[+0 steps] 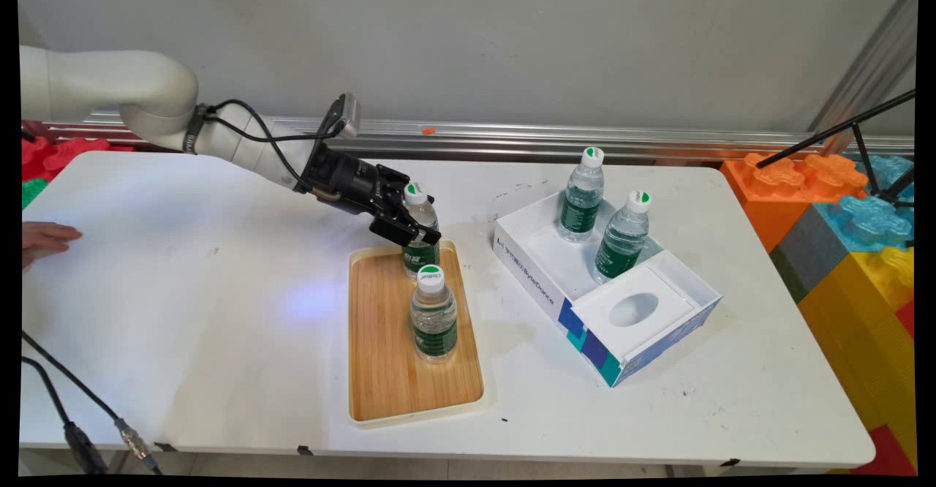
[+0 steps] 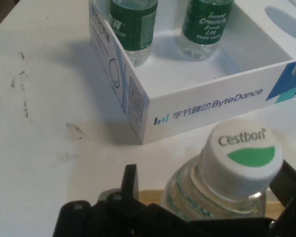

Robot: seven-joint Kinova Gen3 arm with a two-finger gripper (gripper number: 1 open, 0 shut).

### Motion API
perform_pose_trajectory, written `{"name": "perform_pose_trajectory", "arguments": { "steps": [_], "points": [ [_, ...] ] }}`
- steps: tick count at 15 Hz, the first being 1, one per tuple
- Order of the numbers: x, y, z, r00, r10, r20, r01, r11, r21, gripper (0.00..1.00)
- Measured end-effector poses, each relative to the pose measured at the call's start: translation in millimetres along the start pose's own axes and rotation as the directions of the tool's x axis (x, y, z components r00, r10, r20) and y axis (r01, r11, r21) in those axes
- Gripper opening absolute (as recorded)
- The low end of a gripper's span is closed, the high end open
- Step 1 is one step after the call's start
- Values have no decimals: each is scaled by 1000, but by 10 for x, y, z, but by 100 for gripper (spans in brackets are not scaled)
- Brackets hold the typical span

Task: Pick up the green bottle from the white box

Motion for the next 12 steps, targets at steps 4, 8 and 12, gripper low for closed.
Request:
{"name": "perform_pose_trajectory", "arguments": {
  "steps": [4,8,12],
  "points": [
    [8,25,-96,1000,-1,6,1,1000,5,100],
    [20,55,-223,1000,-10,10,9,1000,13,100],
    [46,74,-361,999,-45,9,45,998,32,100]
  ]
}}
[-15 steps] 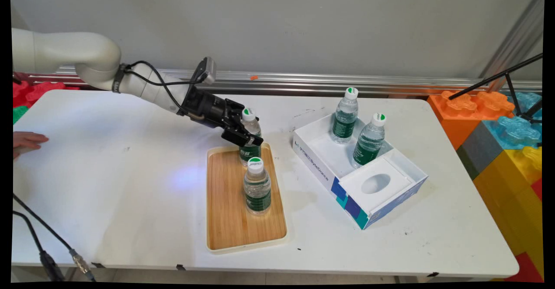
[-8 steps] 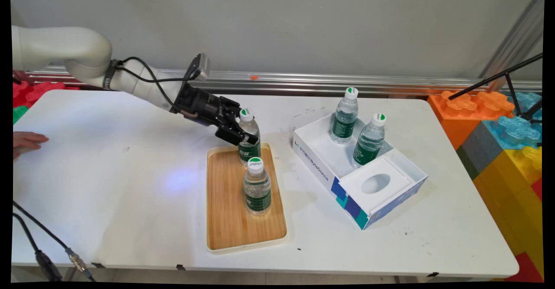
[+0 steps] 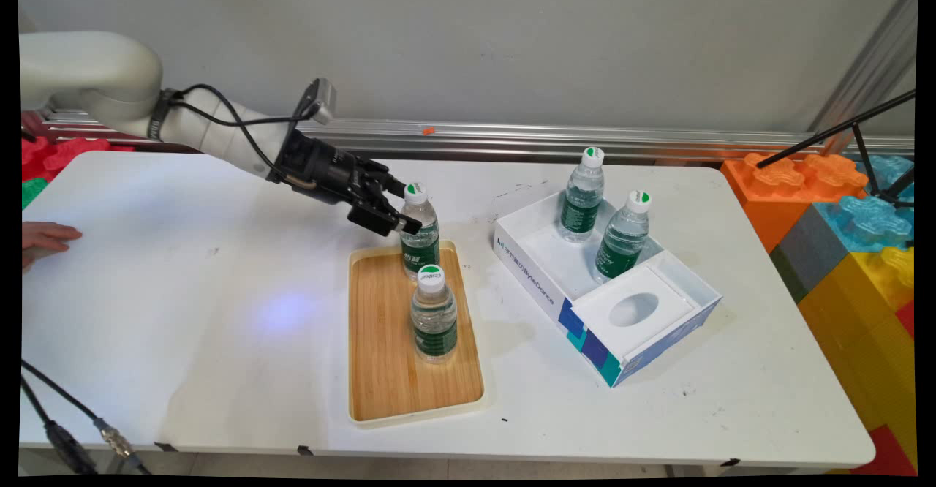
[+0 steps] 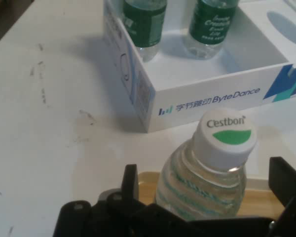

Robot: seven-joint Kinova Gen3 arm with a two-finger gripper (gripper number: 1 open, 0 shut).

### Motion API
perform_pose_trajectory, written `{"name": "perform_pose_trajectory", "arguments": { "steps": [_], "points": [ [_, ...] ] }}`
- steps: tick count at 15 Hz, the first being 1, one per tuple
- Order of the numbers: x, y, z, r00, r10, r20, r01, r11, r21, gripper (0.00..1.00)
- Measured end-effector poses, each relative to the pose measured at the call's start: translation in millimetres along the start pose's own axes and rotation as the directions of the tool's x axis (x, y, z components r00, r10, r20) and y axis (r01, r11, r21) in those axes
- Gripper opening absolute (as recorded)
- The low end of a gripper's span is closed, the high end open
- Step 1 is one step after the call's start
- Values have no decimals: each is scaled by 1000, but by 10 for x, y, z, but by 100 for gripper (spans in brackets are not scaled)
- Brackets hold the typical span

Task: Pick up the green bottle from the white box

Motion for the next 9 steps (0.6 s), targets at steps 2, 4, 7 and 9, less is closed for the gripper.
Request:
{"name": "perform_pose_trajectory", "arguments": {
  "steps": [2,4,7,9],
  "points": [
    [33,7,-93,1000,-19,-4,20,1000,12,100],
    [79,27,-187,999,-34,-16,34,999,19,100],
    [187,99,-351,998,-53,-44,55,998,27,100],
    [275,174,-459,996,-63,-62,64,997,29,100]
  ]
}}
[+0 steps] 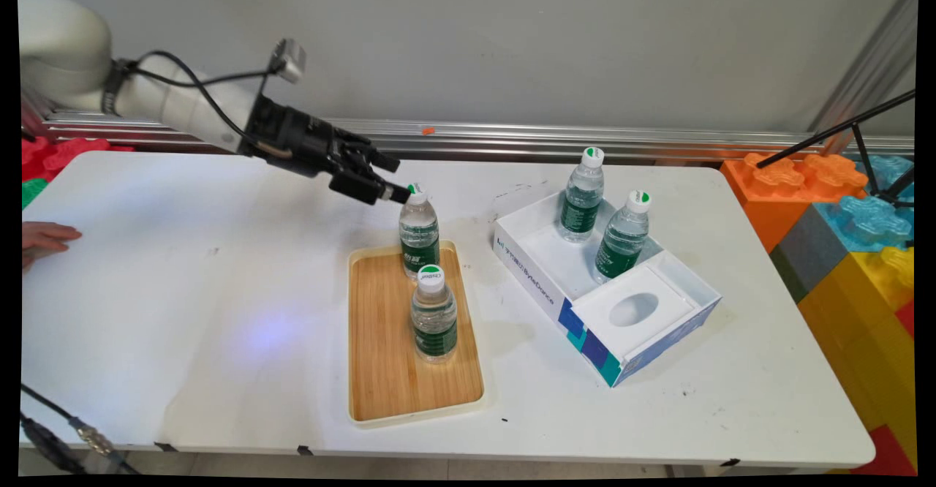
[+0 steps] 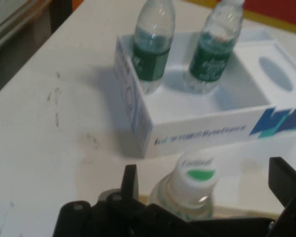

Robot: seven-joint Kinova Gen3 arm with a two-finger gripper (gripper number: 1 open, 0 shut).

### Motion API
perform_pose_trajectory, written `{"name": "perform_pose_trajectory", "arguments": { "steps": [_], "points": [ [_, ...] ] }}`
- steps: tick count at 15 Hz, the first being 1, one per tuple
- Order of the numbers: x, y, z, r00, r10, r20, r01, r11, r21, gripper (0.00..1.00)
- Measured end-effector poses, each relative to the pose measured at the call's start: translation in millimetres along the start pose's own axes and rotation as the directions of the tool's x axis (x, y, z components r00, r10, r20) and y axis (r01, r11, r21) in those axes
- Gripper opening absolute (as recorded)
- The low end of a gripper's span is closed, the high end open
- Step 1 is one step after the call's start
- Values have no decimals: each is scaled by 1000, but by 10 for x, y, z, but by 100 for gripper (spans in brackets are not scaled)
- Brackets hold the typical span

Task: Pick up the green bottle from the white box

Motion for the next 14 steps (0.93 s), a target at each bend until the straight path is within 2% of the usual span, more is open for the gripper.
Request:
{"name": "perform_pose_trajectory", "arguments": {
  "steps": [3,8,14],
  "points": [
    [189,182,-173,999,-12,-34,12,1000,3,100],
    [659,671,-367,995,-1,-99,1,1000,1,100],
    [1161,1174,-200,979,128,-157,-130,992,0,100]
  ]
}}
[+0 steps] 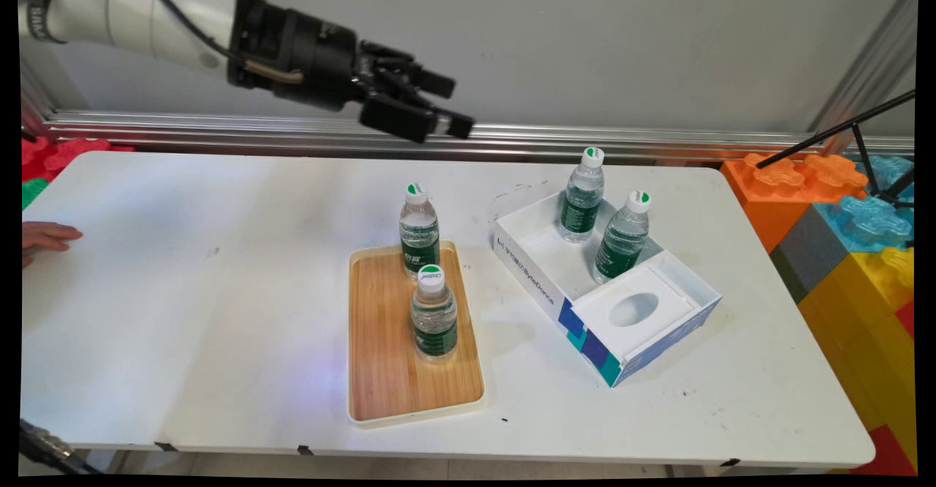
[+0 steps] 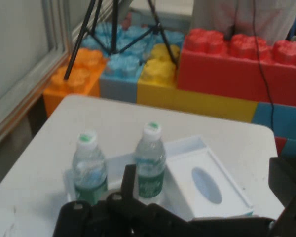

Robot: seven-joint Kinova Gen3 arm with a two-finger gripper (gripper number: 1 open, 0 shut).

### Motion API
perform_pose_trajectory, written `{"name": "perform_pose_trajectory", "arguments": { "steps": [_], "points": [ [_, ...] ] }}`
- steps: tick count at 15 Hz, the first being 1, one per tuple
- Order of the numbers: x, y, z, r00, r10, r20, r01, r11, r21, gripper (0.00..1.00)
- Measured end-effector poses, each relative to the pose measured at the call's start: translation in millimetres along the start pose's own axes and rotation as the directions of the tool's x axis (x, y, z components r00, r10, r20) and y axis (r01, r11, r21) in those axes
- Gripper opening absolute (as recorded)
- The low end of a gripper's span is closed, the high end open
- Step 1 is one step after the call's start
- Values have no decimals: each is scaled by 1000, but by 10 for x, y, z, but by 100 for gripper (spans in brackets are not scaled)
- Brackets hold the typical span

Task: Pick up the green bottle from the white box

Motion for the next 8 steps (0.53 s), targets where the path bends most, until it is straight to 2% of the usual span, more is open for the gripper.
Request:
{"name": "perform_pose_trajectory", "arguments": {
  "steps": [3,8],
  "points": [
    [156,116,271,998,59,-6,-59,998,-16,100],
    [254,167,710,993,116,7,-115,993,-34,100]
  ]
}}
